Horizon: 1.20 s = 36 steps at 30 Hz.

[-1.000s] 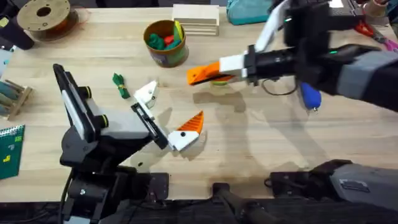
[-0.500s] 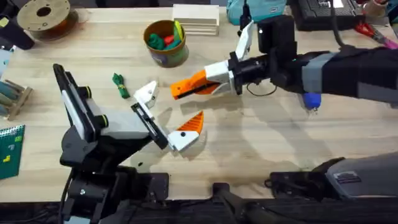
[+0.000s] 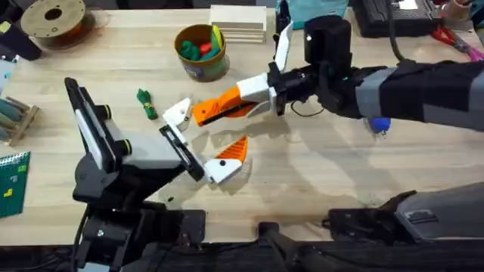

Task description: Pick up the gripper from the table and insert it into the empty holder that is missing its gripper. Then pick up a screw, insert it into the mounting hole, and use the screwdriver to tighten it. Finally, clean up the table by picking up the vegetable and placing it into the bucket.

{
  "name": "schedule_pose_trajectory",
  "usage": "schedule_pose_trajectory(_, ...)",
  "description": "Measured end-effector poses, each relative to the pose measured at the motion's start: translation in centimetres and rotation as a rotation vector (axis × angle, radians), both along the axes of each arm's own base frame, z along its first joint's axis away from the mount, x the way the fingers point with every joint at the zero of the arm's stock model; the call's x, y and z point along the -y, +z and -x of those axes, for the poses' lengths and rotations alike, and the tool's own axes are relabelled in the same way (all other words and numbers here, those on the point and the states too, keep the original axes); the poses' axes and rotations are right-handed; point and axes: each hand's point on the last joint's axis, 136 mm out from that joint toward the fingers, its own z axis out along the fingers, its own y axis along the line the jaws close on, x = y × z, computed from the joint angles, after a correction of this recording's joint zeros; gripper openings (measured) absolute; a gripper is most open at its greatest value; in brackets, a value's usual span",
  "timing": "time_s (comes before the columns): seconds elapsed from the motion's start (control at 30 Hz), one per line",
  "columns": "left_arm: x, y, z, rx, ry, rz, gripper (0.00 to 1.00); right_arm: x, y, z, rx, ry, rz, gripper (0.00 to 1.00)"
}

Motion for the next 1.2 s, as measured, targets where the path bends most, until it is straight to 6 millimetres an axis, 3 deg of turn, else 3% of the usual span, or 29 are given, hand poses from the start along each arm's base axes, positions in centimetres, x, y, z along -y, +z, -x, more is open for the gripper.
schedule_pose_trajectory(1.2,-0.4,0.0,-0.4,-0.009,0.032,0.006,0.987,-3.8,-0.6,-1.0,-0.043,0.089,-0.009,0.017)
